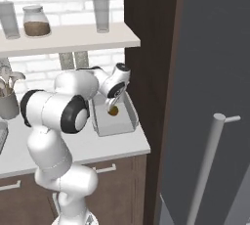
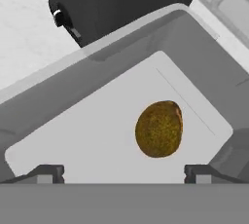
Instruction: Place one avocado and one chicken drumstick in each tupperware on the nearby counter, to pack two identical lunches.
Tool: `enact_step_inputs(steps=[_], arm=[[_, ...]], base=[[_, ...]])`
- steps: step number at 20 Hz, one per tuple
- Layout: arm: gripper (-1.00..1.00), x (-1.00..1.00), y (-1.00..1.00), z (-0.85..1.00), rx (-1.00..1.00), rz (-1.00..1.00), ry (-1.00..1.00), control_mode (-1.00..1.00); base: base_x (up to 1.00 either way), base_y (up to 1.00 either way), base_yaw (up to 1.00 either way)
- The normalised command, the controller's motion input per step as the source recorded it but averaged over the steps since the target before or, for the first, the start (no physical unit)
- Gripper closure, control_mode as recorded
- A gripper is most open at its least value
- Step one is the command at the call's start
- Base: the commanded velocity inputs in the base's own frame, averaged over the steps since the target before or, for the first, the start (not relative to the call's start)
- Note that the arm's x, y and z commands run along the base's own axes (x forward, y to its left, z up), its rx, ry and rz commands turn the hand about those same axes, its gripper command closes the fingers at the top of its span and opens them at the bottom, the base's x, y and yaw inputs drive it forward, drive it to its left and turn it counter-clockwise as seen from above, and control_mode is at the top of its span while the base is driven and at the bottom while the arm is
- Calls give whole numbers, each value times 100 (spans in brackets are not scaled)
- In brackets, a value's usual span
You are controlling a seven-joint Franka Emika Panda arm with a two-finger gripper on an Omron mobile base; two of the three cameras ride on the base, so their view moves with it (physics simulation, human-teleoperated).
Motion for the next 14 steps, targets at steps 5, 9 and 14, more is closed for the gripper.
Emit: enact_step_inputs(steps=[5, 9, 14], arm=[[-100, -97, 28, 49, -6, -8, -2, -100], [-100, -100, 16, 56, -3, -21, -4, -100], [-100, -86, 8, 53, 0, -43, 1, -100]], base=[[0, 0, 0], [0, 0, 0], [0, 0, 0]])
